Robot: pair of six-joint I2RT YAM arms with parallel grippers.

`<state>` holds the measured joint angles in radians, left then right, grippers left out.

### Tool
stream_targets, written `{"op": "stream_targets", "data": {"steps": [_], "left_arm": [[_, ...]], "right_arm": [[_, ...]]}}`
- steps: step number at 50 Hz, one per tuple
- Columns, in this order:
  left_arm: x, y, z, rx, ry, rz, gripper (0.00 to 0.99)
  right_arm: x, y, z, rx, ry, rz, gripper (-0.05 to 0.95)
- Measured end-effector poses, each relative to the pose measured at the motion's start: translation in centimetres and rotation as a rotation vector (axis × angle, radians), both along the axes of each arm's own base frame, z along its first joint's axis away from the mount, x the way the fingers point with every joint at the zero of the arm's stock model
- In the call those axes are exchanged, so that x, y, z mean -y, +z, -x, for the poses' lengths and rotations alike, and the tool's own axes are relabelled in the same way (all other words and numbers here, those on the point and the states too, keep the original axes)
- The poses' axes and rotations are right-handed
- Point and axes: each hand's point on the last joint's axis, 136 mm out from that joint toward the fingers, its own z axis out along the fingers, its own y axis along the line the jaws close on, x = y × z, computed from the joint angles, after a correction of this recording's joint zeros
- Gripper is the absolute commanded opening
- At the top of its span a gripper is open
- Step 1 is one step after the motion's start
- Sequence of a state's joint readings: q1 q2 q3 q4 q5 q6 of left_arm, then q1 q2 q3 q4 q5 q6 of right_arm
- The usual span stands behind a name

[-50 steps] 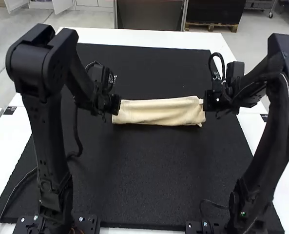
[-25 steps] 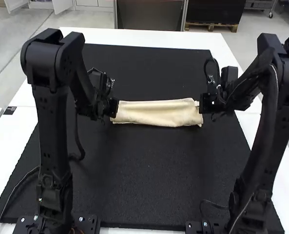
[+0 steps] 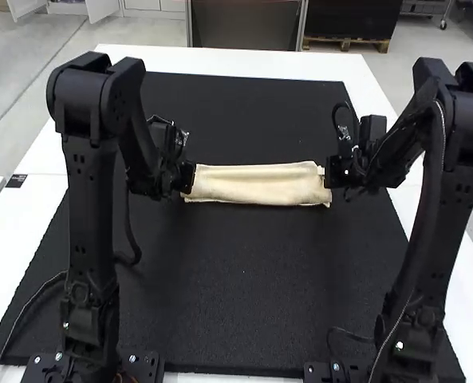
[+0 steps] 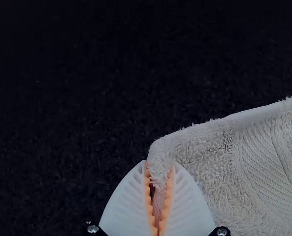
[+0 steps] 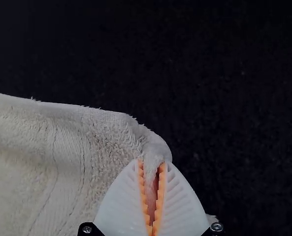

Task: Fold the towel.

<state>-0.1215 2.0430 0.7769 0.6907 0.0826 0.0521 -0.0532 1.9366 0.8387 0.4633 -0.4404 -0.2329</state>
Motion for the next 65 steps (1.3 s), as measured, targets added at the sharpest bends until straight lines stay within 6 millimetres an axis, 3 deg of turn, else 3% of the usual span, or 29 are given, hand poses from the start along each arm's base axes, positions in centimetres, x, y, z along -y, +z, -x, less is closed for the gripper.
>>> {"op": "stream_targets", "data": {"steps": [4, 6, 7, 9, 10, 23, 31, 35, 40, 46, 50, 57, 65], "left_arm": [[-0.2, 0.0, 0.0, 0.002, 0.005, -0.008, 0.733], [-0.5, 0.0, -0.1, 0.002, 0.018, -0.014, 0.825], [-0.7, 0.0, -0.1, 0.001, 0.025, -0.018, 0.890], [-1.1, -0.1, -0.1, 0.000, 0.037, -0.023, 0.959], [-1.2, -0.1, -0.1, -0.001, 0.042, -0.026, 0.979], [-1.9, -0.2, -0.2, -0.003, 0.068, -0.050, 0.975], [-2.1, 0.4, -0.3, 0.009, 0.078, -0.054, 0.974], [-2.8, 2.3, -0.7, 0.046, 0.096, -0.050, 0.974], [-5.8, 6.1, -1.5, 0.126, 0.160, -0.046, 0.974], [-10.0, 9.7, -1.8, 0.193, 0.250, -0.060, 0.974], [-11.0, 10.6, -1.9, 0.207, 0.269, -0.073, 0.974], [-9.9, 9.9, -1.7, 0.183, 0.243, -0.081, 0.974], [-7.3, 8.9, -1.3, 0.153, 0.189, -0.073, 0.974]], "right_arm": [[0.2, -0.5, 0.1, -0.012, -0.010, 0.009, -0.01], [0.4, -0.7, 0.0, -0.015, -0.018, 0.014, 0.10], [0.6, -0.8, 0.0, -0.017, -0.024, 0.018, 0.33], [0.7, -0.8, 0.0, -0.016, -0.029, 0.023, 0.60], [0.8, -0.8, 0.0, -0.016, -0.032, 0.025, 0.66], [2.4, -0.1, -0.4, 0.001, -0.082, 0.037, 0.91], [2.3, 2.6, -0.9, 0.054, -0.087, 0.012, 0.91], [2.5, 4.0, -0.9, 0.070, -0.086, -0.013, 0.91], [4.2, 5.2, -0.6, 0.047, -0.110, -0.054, 0.91], [6.7, 4.7, 1.0, -0.038, -0.150, -0.121, 0.91], [8.0, 4.0, 1.9, -0.077, -0.167, -0.149, 0.91], [7.5, 3.8, 2.3, -0.091, -0.136, -0.163, 0.91], [3.9, 3.1, 3.5, -0.143, -0.036, -0.189, 0.91]]}}
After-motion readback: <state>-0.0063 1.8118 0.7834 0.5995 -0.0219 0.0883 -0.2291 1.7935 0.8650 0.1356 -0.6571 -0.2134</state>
